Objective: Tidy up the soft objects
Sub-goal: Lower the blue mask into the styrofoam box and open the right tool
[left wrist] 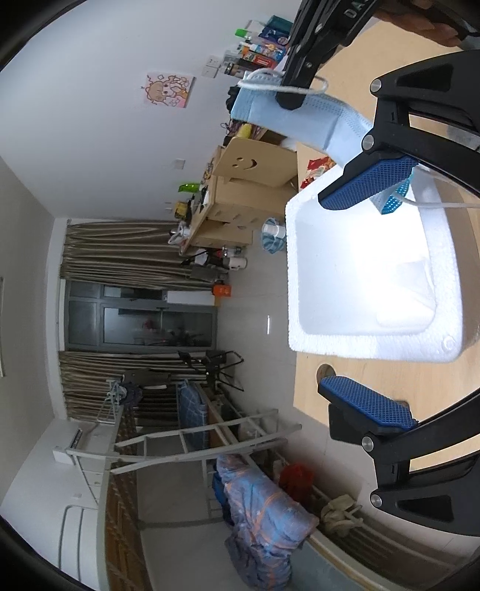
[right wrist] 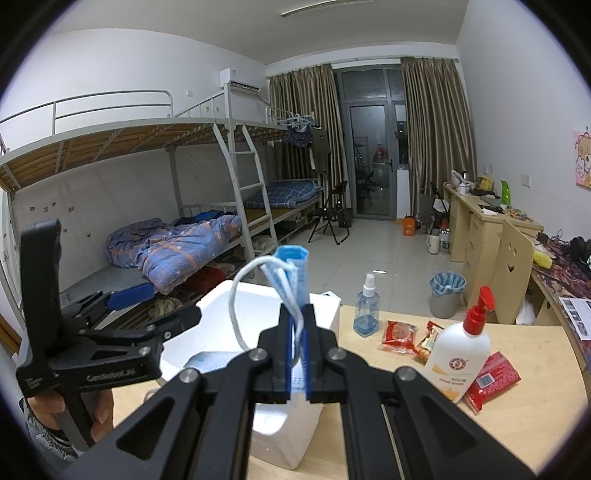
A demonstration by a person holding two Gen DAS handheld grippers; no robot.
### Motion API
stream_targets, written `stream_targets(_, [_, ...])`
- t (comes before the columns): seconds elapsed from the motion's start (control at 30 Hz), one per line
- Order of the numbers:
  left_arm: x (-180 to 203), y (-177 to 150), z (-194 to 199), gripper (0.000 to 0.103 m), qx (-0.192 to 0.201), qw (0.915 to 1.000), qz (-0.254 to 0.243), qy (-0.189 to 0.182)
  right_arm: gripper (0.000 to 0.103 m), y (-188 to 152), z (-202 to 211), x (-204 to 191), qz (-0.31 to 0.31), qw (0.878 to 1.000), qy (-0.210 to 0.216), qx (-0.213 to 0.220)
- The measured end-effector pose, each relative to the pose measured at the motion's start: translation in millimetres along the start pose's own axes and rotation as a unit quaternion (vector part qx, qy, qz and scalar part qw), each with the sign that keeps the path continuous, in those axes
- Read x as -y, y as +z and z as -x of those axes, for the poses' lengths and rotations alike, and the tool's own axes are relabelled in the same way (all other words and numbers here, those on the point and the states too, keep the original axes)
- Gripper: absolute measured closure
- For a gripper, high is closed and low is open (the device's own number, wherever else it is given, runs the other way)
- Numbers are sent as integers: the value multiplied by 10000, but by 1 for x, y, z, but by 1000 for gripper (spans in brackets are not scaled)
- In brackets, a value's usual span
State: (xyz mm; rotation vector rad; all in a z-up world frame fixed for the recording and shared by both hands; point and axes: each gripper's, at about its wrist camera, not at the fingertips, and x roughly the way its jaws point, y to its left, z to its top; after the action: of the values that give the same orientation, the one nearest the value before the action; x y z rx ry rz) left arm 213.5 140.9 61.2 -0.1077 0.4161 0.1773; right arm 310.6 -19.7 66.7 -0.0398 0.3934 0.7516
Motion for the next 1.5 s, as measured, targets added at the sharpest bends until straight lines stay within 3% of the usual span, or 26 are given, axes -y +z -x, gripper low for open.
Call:
stream_targets(0.63, [-27, -4, 33, 10, 139, 9993, 138, 331, 96, 10, -32, -18, -41, 9997, 223, -86])
stream_targets(1.07, [-37, -10, 36, 10, 86, 9984, 178, 521, 96, 0, -67, -29, 64, 9975, 378, -585])
stream_targets(1.43, [-42, -11, 42, 10, 131, 9980, 217, 583, 96, -2, -73, -31, 141, 9962, 387, -770])
stream_targets(1.47, [-42, -11, 43, 10, 142, 9979, 205, 593, 92, -2, -75, -31, 167, 9959, 378, -807])
stream_targets(1.5, [-42, -11, 44, 10, 147, 9979, 206, 601, 80, -3, -75, -31, 181, 9957, 362, -827])
